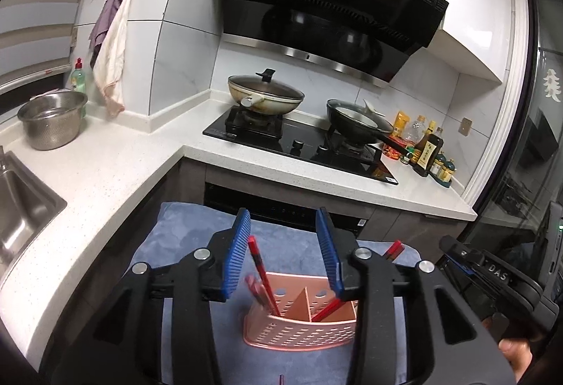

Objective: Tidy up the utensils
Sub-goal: 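Open both tools to release the chopsticks into the holder, then move both tools back over the green chopsticks and red chopstick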

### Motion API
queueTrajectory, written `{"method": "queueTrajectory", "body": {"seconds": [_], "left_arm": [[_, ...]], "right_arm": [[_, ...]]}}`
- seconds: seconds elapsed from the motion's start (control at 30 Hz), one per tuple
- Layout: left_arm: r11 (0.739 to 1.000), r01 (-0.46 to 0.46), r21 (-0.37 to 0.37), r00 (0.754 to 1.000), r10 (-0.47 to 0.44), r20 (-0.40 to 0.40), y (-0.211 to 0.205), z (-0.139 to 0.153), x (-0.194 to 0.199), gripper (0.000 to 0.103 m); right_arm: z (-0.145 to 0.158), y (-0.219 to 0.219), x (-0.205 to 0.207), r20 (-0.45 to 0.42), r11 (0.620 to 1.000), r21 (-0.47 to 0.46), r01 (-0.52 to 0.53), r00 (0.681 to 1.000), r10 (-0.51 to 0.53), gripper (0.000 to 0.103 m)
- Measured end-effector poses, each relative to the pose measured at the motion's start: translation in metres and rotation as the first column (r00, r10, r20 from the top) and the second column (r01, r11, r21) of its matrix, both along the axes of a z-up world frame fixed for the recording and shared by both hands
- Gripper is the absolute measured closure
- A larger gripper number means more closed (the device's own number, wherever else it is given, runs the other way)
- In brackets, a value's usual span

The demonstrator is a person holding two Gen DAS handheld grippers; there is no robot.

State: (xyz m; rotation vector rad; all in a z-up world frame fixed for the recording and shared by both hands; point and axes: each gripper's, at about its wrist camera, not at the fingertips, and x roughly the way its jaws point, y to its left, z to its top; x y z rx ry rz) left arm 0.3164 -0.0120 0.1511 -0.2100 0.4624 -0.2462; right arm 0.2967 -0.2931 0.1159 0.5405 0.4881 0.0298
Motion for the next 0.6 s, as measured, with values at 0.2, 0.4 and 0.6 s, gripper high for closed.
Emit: {"method": "queueTrajectory", "body": {"seconds": [0.2,0.4,0.6], "left_arm": [[1.0,-0.012,-0.003,1.0,0.012,-0.015,0.004,-0.005,-0.008,0.064],[1.0,-0.013,0.014,1.0,0.013,-0.012,0.009,-0.01,-0.03,0.056],[0.999,0.005,0.048,0.998,-0.002,-0.063,0.014,-0.035,-0.059,0.054]], "right_arm": [[0.0,0.006,-0.014,-0.002,0.999,-0.039,-0.019,1.0,0.019,0.074],[-0.004,0.015,-0.041,-0.01,0.994,-0.101,-0.039,0.999,0.038,0.066],[-0.023,0.027,-0.083,-0.059,0.984,-0.168,-0.062,0.997,0.053,0.062]]}}
